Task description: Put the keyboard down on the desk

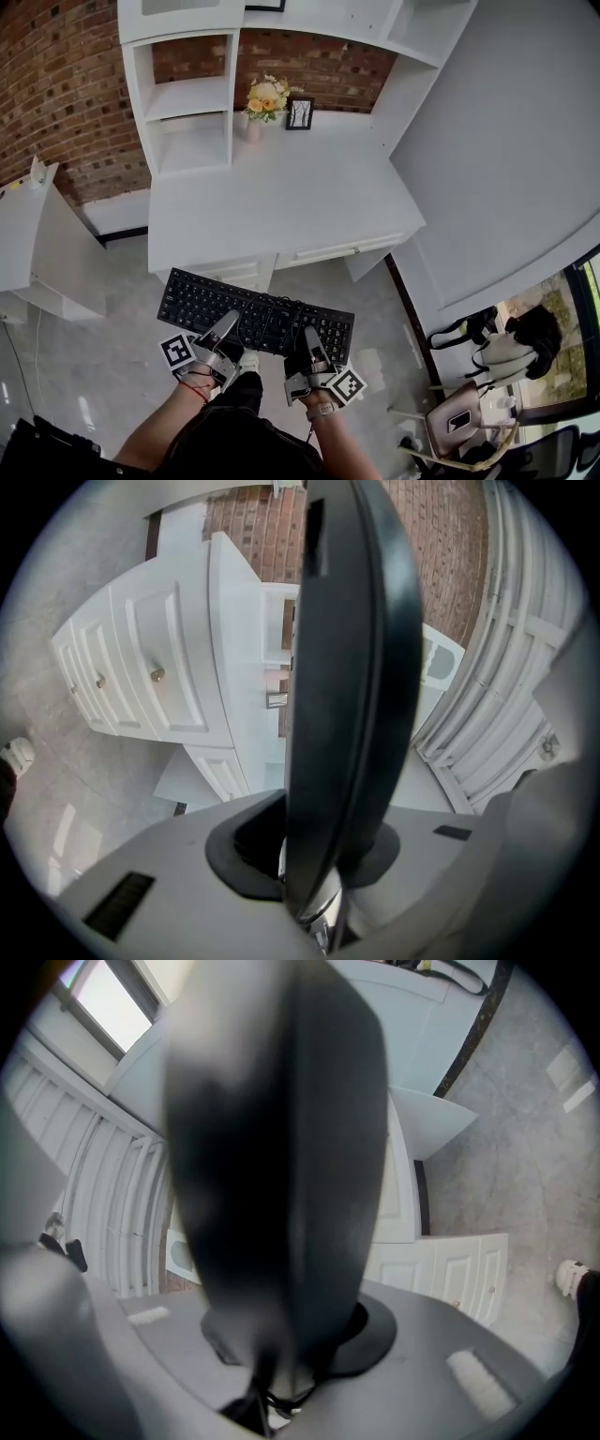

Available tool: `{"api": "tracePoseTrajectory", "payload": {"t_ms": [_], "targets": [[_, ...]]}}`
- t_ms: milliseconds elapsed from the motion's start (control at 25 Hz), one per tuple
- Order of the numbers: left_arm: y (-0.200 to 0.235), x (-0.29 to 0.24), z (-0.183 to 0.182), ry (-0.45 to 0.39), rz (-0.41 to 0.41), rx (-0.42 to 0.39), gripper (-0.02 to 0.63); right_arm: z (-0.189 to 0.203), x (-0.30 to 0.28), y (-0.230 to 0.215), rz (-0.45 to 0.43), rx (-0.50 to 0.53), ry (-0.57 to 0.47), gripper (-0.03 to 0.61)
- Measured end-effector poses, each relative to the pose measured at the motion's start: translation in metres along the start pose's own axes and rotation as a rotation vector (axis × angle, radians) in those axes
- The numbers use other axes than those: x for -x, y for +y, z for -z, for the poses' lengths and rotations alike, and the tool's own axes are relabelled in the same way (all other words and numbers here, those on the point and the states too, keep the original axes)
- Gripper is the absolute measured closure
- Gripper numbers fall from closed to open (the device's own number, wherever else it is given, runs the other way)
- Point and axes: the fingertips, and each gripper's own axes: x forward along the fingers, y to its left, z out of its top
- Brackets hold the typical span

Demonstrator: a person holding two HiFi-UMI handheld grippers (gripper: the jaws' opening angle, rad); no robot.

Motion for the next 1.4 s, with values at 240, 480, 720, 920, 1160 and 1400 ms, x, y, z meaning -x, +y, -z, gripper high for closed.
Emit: {"api": "tracePoseTrajectory", "payload": {"t_ms": [240,480,720,920,1160,1400], "targets": [[0.008,-0.035,-0.016,0.003,-0.019,0.001,0.543,-0.022,-0.031,-0.01,0.012,-0.001,-0.002,0.508],[0.018,-0.062,-0.031,-0.007,-0.038,0.024,0.543,-0.037,-0.061,-0.02,0.038,0.0,0.01,0.508],[0.027,-0.081,-0.05,-0.028,-0.056,0.046,0.543,-0.043,-0.089,-0.032,0.061,-0.003,0.03,0.508],[0.037,-0.096,-0.063,-0.044,-0.066,0.063,0.543,-0.05,-0.113,-0.037,0.075,0.006,0.053,0.508],[0.043,-0.114,-0.08,-0.048,-0.065,0.065,0.543,-0.056,-0.136,-0.042,0.067,-0.004,0.044,0.508],[0.043,-0.135,-0.087,-0.056,-0.034,0.078,0.543,-0.064,-0.153,-0.054,0.061,-0.015,0.057,0.508]]}}
